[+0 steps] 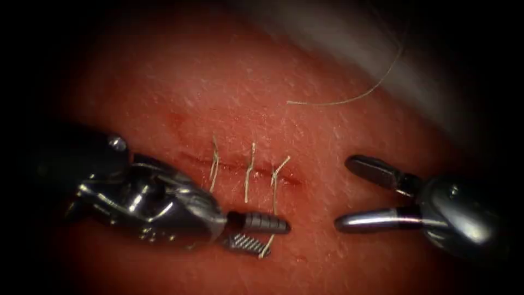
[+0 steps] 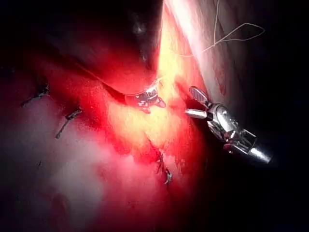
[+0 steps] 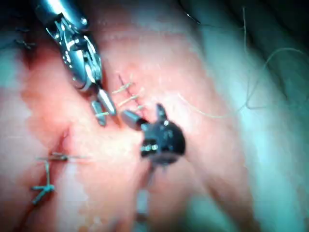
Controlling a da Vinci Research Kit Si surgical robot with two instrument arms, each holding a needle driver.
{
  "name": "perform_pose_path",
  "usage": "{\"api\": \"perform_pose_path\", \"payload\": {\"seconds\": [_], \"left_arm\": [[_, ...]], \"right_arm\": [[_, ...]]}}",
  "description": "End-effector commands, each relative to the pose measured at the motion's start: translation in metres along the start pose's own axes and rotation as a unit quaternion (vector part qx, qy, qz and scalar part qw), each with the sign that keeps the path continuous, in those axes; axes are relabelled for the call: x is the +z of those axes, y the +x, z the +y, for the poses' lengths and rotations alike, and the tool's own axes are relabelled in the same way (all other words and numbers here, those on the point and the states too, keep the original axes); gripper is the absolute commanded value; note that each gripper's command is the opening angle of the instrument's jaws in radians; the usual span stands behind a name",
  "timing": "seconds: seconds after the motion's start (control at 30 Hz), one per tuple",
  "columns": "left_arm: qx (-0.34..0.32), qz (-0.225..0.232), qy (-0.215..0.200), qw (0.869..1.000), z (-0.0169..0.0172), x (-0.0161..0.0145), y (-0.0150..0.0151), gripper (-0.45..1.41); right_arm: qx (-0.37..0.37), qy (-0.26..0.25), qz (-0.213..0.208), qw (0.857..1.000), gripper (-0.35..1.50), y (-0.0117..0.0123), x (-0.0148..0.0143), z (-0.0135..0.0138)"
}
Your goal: Wound Closure
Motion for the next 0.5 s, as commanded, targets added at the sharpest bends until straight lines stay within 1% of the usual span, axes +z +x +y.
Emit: {"api": "perform_pose_path", "payload": {"seconds": [0.03,0.07,0.1,0.17,0.27,0.33,0.37,0.5], "left_arm": [[0.003,0.002,0.000,1.000,0.0002,0.0005,-0.0001,0.48],[0.003,0.002,0.000,1.000,0.0001,0.0005,-0.0001,0.45],[0.003,0.002,-0.001,1.000,0.0002,0.0004,-0.0001,0.36],[0.003,0.003,-0.001,1.000,0.0003,0.0004,-0.0001,0.29],[0.007,0.004,-0.001,1.000,0.0003,0.0003,0.0000,0.09],[0.007,0.003,-0.001,1.000,0.0005,0.0007,0.0001,-0.26],[0.013,0.003,-0.001,1.000,0.0005,0.0008,0.0001,-0.35],[0.022,0.003,0.000,1.000,0.0011,0.0011,0.0002,-0.35]], "right_arm": [[-0.004,0.001,0.002,1.000,1.41,-0.0002,0.0008,0.0001],[-0.004,0.001,0.002,1.000,1.41,-0.0002,0.0008,0.0001],[-0.004,0.001,0.002,1.000,1.41,-0.0002,0.0008,0.0001],[-0.004,0.001,0.002,1.000,1.43,-0.0002,0.0008,0.0001],[-0.001,0.001,0.002,1.000,1.43,-0.0003,0.0008,0.0000],[-0.001,0.001,0.002,1.000,1.43,-0.0003,0.0009,0.0000],[-0.001,0.001,0.002,1.000,1.43,-0.0002,0.0009,0.0000],[-0.001,0.001,0.002,1.000,1.43,-0.0003,0.0010,-0.0002]]}}
